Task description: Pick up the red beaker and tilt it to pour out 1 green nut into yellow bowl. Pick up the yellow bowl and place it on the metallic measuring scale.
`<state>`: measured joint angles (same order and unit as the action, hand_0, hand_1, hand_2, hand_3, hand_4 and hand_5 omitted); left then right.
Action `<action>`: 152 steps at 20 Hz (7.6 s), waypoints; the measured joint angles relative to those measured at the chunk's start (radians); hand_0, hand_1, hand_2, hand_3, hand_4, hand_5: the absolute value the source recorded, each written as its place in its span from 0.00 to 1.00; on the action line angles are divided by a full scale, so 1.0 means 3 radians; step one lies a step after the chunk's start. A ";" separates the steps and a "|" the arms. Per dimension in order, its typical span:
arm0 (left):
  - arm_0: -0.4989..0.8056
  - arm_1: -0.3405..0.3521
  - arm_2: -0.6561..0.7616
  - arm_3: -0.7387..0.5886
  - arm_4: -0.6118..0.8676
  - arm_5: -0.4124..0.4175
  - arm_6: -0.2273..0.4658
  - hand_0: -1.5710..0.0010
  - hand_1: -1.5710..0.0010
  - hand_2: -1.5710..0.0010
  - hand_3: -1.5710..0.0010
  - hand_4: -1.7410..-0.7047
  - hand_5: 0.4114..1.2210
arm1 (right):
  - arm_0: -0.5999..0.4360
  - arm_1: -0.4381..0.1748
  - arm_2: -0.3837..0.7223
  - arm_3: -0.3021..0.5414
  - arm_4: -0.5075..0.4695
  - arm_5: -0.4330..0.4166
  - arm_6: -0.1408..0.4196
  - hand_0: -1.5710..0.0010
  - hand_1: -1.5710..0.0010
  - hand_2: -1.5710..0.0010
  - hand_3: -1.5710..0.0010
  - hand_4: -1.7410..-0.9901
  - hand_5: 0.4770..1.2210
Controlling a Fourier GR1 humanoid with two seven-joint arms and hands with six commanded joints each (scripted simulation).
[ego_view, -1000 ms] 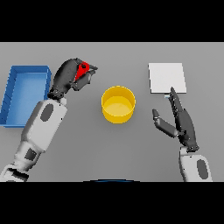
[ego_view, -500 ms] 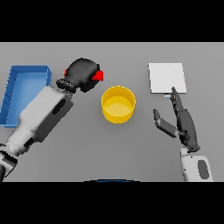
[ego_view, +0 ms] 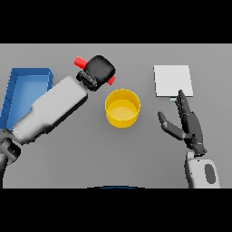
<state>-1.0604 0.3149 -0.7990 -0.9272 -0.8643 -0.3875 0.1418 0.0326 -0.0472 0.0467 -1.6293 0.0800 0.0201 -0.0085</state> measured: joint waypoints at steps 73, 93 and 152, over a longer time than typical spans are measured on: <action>0.0768 0.1652 0.0730 0.0374 0.3387 0.2341 0.1506 0.00 0.00 0.00 0.16 0.00 0.91 | -0.0053 -0.0156 0.0123 0.0111 0.0240 0.0040 -0.0318 1.00 1.00 1.00 1.00 0.54 0.33; 0.1198 0.2000 0.0446 -0.0552 0.3890 0.1809 0.1561 0.93 0.94 0.95 0.97 0.96 0.30 | -0.0096 -0.0146 0.0170 0.0118 0.0354 -0.0031 -0.0257 1.00 1.00 1.00 1.00 0.59 0.32; 0.1385 0.1953 0.0605 -0.0704 0.3994 0.2195 0.1150 1.00 1.00 1.00 1.00 0.92 0.40 | -0.2285 -0.0942 0.2046 0.1632 0.2192 0.1426 -0.0713 0.26 0.31 0.32 0.34 0.20 0.90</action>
<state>-0.6450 0.9008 -0.6176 -1.1385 0.3339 0.2711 0.4869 -0.6529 -0.3297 0.6605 -1.1398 0.7376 0.4481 -0.2224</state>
